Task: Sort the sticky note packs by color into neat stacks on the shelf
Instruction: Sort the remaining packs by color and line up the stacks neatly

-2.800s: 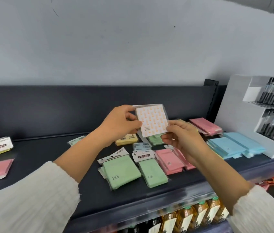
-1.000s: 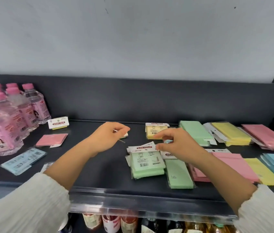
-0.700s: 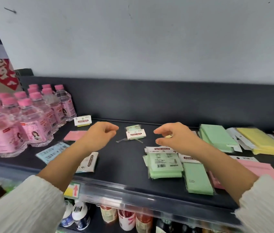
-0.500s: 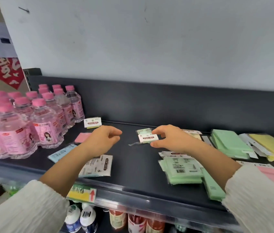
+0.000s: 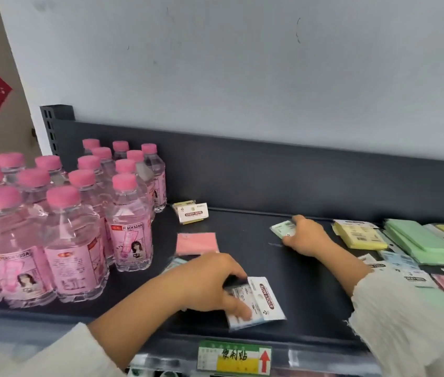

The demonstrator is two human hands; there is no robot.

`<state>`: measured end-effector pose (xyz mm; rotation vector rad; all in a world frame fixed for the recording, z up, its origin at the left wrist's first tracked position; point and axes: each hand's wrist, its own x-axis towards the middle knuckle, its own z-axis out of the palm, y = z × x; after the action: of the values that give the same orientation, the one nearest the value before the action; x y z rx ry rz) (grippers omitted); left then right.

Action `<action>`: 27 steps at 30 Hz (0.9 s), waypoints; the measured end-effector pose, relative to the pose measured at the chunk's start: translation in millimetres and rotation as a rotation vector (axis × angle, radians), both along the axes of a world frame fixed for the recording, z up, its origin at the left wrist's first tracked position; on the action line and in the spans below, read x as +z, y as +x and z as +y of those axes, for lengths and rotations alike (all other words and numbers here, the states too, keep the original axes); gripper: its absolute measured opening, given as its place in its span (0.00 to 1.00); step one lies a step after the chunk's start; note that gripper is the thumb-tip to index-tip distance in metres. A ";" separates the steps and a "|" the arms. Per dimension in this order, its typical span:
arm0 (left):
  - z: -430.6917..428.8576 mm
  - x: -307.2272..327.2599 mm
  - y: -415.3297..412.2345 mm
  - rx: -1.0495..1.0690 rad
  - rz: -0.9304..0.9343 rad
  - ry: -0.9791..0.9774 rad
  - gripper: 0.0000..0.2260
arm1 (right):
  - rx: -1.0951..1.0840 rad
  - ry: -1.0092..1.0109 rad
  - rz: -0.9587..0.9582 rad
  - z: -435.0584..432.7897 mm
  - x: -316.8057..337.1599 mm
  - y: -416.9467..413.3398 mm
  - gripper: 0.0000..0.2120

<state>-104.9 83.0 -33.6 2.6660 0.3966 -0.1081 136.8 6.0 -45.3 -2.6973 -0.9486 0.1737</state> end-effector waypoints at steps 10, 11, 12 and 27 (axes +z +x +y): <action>-6.0 21.7 29.1 0.083 -0.289 0.019 0.27 | 0.088 0.374 0.052 -39.9 26.4 -51.7 0.39; -7.9 25.6 35.5 0.105 -0.348 -0.022 0.28 | 0.119 0.412 0.047 -46.5 30.7 -58.4 0.39; -10.3 29.7 41.6 0.121 -0.396 -0.058 0.29 | 0.157 0.446 0.050 -52.4 34.3 -65.5 0.38; -105.0 27.8 98.4 0.158 -0.496 -1.129 0.11 | -0.239 1.081 0.498 -192.4 30.7 -88.8 0.45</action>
<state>-6.6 -22.0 -5.8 1.4684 0.2565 0.2925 48.0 -186.4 -14.6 -1.6190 -0.3668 0.1925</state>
